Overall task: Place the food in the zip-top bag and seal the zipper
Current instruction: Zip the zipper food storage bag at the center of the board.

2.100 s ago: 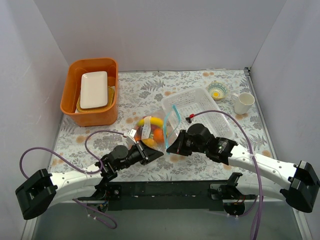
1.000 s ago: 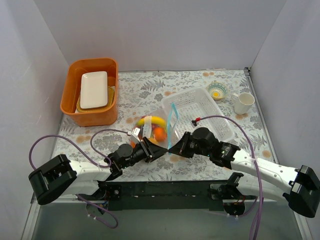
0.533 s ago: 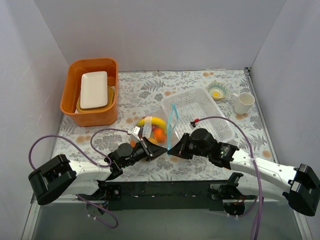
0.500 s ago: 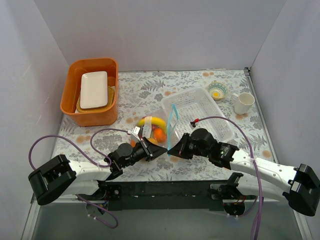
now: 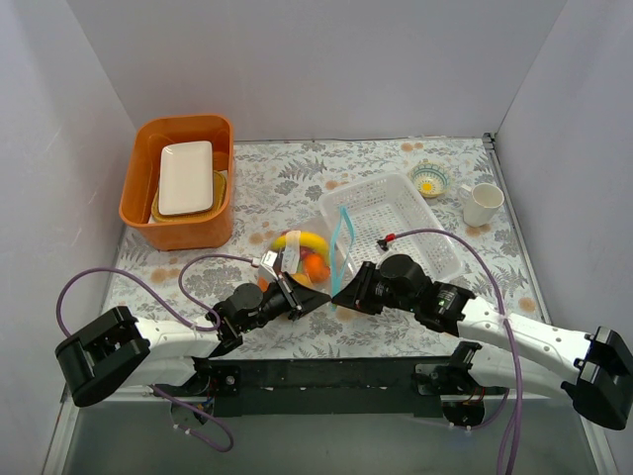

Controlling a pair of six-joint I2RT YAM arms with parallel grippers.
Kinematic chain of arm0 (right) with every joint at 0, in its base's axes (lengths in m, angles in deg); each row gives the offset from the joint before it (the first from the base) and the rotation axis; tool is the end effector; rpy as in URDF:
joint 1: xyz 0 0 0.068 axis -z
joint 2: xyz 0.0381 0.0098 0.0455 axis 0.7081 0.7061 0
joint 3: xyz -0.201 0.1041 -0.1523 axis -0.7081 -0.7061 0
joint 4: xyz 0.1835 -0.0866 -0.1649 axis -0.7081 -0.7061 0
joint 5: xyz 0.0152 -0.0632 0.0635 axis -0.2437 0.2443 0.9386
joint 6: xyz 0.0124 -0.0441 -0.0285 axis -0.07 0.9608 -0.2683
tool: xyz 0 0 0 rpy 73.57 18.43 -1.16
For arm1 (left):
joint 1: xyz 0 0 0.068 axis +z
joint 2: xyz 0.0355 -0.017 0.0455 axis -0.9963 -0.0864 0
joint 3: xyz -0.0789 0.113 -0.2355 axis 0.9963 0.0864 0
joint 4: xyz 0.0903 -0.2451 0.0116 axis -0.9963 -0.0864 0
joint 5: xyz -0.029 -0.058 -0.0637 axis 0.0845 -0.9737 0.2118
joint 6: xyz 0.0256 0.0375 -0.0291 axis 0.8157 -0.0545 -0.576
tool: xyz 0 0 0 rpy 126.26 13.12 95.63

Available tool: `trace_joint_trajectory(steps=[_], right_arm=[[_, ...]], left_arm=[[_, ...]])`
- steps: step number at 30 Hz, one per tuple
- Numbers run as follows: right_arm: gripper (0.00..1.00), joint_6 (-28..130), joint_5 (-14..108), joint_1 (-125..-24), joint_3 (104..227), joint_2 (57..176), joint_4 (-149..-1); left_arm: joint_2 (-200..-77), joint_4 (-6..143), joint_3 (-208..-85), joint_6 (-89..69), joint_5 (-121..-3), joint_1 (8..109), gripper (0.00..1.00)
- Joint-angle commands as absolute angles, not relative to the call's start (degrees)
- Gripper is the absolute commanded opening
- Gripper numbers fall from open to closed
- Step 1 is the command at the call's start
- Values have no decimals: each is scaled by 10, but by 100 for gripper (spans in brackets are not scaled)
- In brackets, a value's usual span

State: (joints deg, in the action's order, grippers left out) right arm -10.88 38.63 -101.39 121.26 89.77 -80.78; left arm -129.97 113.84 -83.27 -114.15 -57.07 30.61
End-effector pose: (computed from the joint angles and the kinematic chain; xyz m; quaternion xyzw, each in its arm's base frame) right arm 0.1174 0.1758 0.2342 0.0945 0.8569 0.4484 0.2362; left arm 0.1176 -0.1680 0.1607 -0.3742 0.6724 -0.6377 0.0361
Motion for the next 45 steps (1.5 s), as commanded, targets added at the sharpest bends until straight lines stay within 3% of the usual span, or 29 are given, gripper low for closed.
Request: trace_joint_trajectory(steps=[1,7,9,11,17,27,30,32,35,36,39,45], right_arm=[[30,-95,385,-1017,1239,910,-794],[30,-90,420,-1017,1241,923,-796],[16,-88,419,-1017,1242,921,-798],[11,-87,416,-1017,1243,918,-797],[22,-80,401,-1017,1244,907,-800],[25,-75,401,-1017,1245,907,-805],[16,-73,403,-1017,1244,910,-803],[4,-72,403,-1017,1243,910,-799],[1,-71,398,-1017,1240,908,-792],[1,-76,396,-1017,1239,906,-791],[1,-86,387,-1017,1229,893,-782],[1,-102,362,-1017,1211,873,-763]], left_arm=[[-1296,1144,-837,-1276,-571,309,0],[-1291,1143,-835,-1276,-569,309,0],[-1290,1142,-834,-1276,-568,309,0],[-1288,1139,-834,-1277,-566,309,0],[-1287,1137,-833,-1276,-569,310,0],[-1295,1145,-834,-1278,-573,309,0],[-1294,1144,-834,-1278,-571,309,0],[-1293,1143,-832,-1278,-572,309,0],[-1292,1148,-827,-1285,-575,309,0],[-1292,1158,-823,-1289,-575,309,15],[-1287,1172,-807,-1298,-575,309,30],[-1273,1158,-808,-1290,-574,308,18]])
